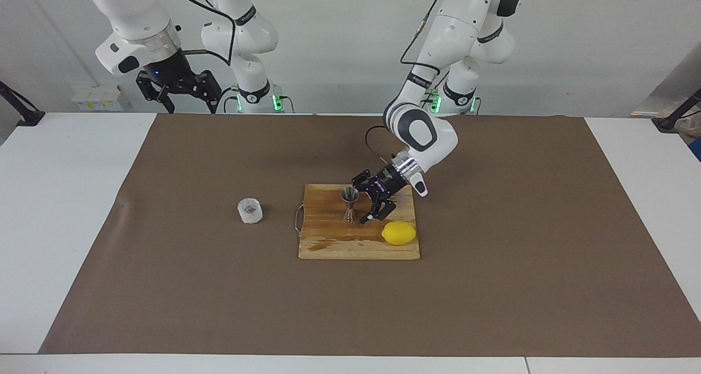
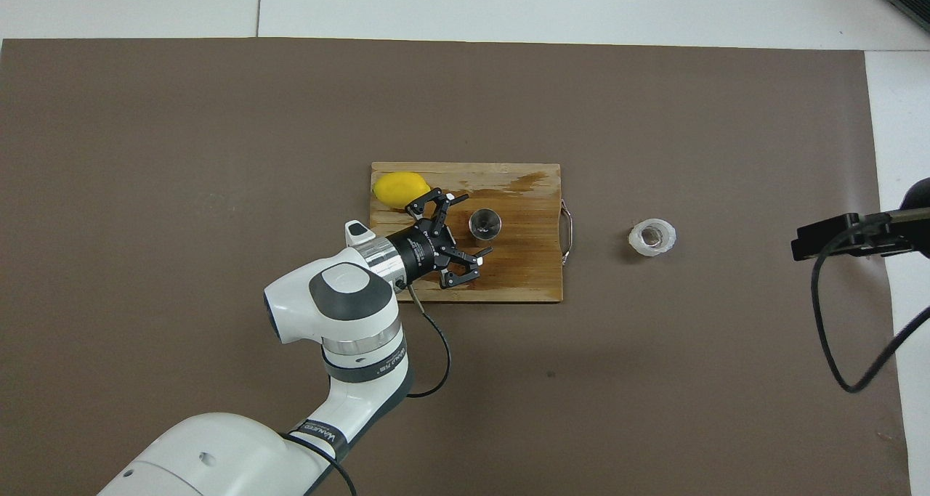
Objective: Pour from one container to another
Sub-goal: 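Withdraw the left gripper while the right gripper moves toward the white cup, then reach the white cup with the right gripper while the left gripper retracts, then grasp and lift the white cup with the right gripper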
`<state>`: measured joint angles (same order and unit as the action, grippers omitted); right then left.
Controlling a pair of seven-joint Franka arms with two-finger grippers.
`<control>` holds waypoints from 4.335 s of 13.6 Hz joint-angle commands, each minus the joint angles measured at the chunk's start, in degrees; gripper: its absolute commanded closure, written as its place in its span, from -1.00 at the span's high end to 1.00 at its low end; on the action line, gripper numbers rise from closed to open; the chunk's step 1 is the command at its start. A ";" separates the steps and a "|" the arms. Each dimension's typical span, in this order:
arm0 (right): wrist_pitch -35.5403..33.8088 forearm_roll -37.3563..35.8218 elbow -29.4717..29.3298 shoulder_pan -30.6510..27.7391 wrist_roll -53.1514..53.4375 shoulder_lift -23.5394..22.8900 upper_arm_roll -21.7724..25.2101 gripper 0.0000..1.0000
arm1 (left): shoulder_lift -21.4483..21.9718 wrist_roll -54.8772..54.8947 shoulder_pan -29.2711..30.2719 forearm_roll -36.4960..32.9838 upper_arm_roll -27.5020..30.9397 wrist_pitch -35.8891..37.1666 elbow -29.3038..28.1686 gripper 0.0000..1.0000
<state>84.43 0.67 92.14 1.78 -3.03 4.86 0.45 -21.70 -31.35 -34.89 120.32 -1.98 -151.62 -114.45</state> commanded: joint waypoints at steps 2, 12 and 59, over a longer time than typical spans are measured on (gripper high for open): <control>5.04 1.44 3.74 -2.47 -17.84 1.65 -0.09 1.00 | 1.05 0.06 2.19 -9.63 0.04 -0.70 -0.60 1.00; 12.95 19.07 13.22 -13.54 -74.70 -0.19 -0.01 1.00 | 6.05 0.06 5.08 -34.95 0.39 2.36 -1.30 1.00; 39.49 44.90 15.28 3.57 -90.98 -20.59 -3.17 -0.97 | 24.68 37.85 30.93 -120.24 5.23 60.91 18.04 1.00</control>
<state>122.27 51.12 109.10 3.02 -102.41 -16.73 -2.75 1.42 5.79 -5.53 1.03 4.34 -91.75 -95.32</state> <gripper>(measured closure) 0.524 0.000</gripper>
